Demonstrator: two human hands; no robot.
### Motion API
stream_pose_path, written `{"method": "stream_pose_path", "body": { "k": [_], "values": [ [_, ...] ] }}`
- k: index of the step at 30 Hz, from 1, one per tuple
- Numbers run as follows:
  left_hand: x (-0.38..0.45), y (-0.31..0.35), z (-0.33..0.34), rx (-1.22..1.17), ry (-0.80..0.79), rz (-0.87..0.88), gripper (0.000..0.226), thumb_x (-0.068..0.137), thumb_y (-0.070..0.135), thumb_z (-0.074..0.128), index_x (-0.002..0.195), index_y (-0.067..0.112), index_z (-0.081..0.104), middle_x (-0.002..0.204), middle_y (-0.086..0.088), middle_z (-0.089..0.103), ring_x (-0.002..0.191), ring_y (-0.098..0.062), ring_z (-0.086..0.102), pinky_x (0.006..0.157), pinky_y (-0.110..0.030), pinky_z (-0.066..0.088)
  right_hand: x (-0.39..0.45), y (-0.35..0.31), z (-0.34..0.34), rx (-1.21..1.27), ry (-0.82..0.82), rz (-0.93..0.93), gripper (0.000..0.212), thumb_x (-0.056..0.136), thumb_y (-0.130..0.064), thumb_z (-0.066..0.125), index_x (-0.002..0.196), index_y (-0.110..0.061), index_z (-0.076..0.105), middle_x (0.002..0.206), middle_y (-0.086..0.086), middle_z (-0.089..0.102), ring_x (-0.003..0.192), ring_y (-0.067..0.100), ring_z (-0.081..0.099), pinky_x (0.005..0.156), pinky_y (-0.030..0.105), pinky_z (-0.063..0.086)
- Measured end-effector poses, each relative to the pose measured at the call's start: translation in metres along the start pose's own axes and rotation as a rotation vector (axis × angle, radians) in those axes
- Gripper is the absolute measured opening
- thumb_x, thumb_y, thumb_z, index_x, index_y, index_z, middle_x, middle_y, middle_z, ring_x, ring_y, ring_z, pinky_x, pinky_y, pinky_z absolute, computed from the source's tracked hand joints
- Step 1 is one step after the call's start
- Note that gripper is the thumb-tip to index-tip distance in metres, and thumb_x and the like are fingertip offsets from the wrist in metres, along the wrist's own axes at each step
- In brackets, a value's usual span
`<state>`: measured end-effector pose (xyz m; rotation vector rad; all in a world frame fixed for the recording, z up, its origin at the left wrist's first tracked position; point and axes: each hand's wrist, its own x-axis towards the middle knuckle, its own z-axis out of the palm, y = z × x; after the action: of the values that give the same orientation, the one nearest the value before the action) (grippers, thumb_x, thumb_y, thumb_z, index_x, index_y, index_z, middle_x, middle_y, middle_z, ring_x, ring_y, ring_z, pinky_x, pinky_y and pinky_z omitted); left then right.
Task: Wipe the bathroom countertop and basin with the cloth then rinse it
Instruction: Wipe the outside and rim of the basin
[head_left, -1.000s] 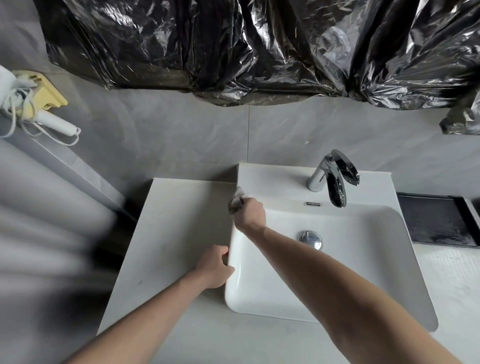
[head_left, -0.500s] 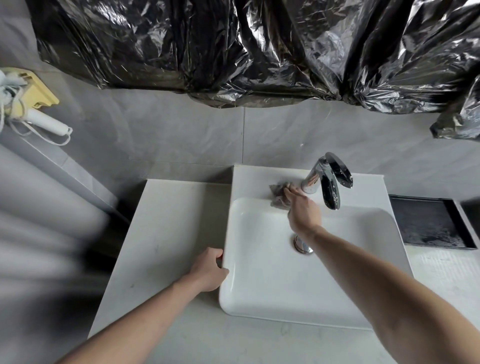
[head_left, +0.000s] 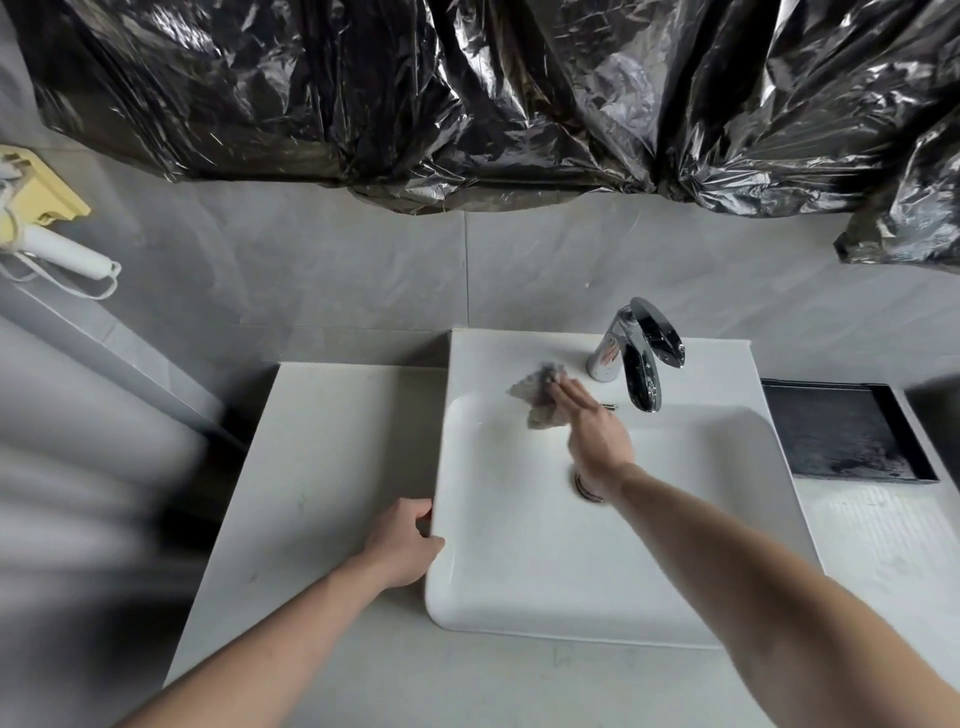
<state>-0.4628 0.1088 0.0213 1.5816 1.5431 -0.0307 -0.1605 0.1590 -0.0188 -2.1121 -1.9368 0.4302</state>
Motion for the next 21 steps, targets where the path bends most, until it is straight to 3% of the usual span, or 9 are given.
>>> {"method": "stream_pose_path", "body": {
  "k": [2,4,8,13,15,18,21],
  "values": [
    [0.000,0.002,0.001,0.004,-0.001,-0.009,0.028,0.074,0.020,0.059,0.097,0.026,0.074,0.089,0.012,0.076,0.086,-0.012,0.070,0.077,-0.028,0.056,-0.015,0.033,-0.017,-0.047,-0.007,0.032,0.090,0.078,0.014,0.041,0.156,-0.030,0.040,0.160,-0.006,0.042,0.143,0.019,0.046,0.106,0.038,0.050],
    [0.001,0.003,0.001,0.013,-0.001,-0.014,0.025,0.075,0.018,0.060,0.094,0.025,0.074,0.087,0.011,0.076,0.084,-0.013,0.069,0.073,-0.026,0.054,-0.027,0.062,-0.036,-0.054,-0.008,0.092,0.076,0.084,0.011,0.043,0.146,-0.033,0.055,0.146,0.002,0.058,0.127,0.028,0.061,0.093,0.038,0.052],
    [0.003,0.003,0.003,0.031,0.006,-0.013,0.019,0.073,0.014,0.059,0.084,0.023,0.073,0.081,0.006,0.075,0.076,-0.015,0.067,0.065,-0.025,0.050,-0.024,0.120,-0.066,-0.120,0.080,0.232,0.059,0.097,0.002,0.039,0.153,-0.019,0.045,0.164,-0.002,0.036,0.144,0.026,0.045,0.101,0.045,0.049],
    [0.004,0.008,0.008,0.065,0.038,-0.026,0.021,0.076,0.011,0.059,0.087,0.022,0.073,0.079,0.009,0.074,0.076,-0.013,0.067,0.060,-0.022,0.047,-0.011,0.158,-0.071,-0.076,0.113,0.405,0.056,0.094,-0.001,0.047,0.150,-0.004,0.044,0.165,0.010,0.033,0.147,0.029,0.038,0.117,0.039,0.037],
    [0.005,0.009,0.010,0.069,0.051,-0.032,0.018,0.075,0.010,0.058,0.082,0.020,0.072,0.075,0.008,0.072,0.070,-0.013,0.063,0.055,-0.022,0.043,-0.005,0.144,-0.060,-0.047,0.134,0.371,0.054,0.093,-0.001,0.055,0.146,-0.005,0.047,0.163,0.011,0.036,0.144,0.031,0.040,0.115,0.039,0.039],
    [0.007,0.010,0.011,0.069,0.061,-0.051,0.012,0.073,0.010,0.059,0.077,0.015,0.069,0.069,0.007,0.068,0.061,-0.013,0.054,0.050,-0.022,0.037,0.000,0.099,-0.043,0.061,0.128,0.159,0.059,0.087,0.000,0.067,0.142,-0.012,0.051,0.149,0.008,0.049,0.131,0.029,0.047,0.109,0.039,0.045],
    [0.009,0.006,0.011,0.081,0.056,-0.073,0.018,0.069,0.018,0.058,0.081,0.015,0.069,0.074,0.002,0.071,0.063,-0.015,0.054,0.055,-0.024,0.039,-0.003,0.066,-0.042,0.132,0.149,0.070,0.062,0.081,0.009,0.056,0.138,-0.016,0.058,0.134,0.003,0.056,0.120,0.029,0.056,0.091,0.031,0.047]
  ]
}}
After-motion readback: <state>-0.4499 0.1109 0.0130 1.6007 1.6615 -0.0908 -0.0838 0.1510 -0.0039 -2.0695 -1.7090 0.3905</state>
